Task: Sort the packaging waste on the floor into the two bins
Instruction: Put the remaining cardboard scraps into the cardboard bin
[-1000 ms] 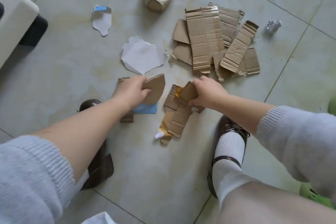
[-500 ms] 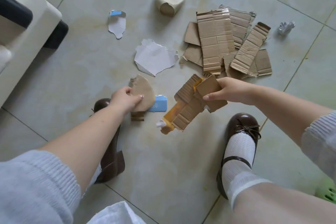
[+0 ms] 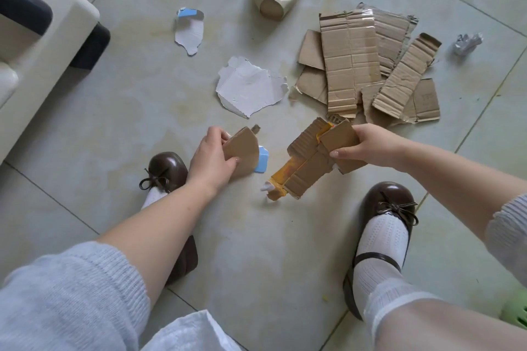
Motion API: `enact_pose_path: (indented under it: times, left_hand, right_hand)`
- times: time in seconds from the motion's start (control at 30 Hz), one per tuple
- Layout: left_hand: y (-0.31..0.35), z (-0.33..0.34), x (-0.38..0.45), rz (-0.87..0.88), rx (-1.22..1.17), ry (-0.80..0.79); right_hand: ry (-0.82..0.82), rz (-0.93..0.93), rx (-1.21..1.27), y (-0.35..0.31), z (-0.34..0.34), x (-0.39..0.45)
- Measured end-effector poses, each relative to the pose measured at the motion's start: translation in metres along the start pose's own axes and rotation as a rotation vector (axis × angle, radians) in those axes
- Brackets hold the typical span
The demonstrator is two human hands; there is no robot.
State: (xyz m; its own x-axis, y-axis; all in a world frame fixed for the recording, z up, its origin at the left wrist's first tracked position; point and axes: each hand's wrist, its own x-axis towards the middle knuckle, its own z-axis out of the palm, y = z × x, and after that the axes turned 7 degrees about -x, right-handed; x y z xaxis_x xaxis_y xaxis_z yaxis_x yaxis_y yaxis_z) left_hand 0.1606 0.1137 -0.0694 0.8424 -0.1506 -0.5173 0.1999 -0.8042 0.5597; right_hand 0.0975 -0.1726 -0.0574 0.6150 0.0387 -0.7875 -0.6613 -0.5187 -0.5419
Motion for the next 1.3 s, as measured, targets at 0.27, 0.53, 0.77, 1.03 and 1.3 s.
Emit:
enact_pose_path:
  times: [0.27, 0.53, 0.77, 1.03, 1.3]
  left_hand:
    - [-0.004, 0.001, 0.012, 0.027, 0.374, -0.393]
    - [0.010, -0.001, 0.025, 0.179, 0.714, -0.379]
    - [0.018, -0.005, 0.037, 0.327, 0.923, -0.381]
    - [0.026, -0.046, 0.051, 0.033, 0.178, -0.268]
    - [0.045, -0.066, 0.099, -0.124, -0.230, -0.155]
  right_hand:
    - [0.016, 0.025, 0.022, 0.003, 0.000, -0.003]
    - [0.004, 0.038, -0.022, -0.001, 0.002, 0.001]
    - [-0.008, 0.021, -0.043, -0.006, 0.001, 0.003]
    - [0.054, -0.042, -0.041, -0.047, -0.026, 0.014]
    - [0.056, -0.013, -0.311, -0.083, -0.078, 0.055]
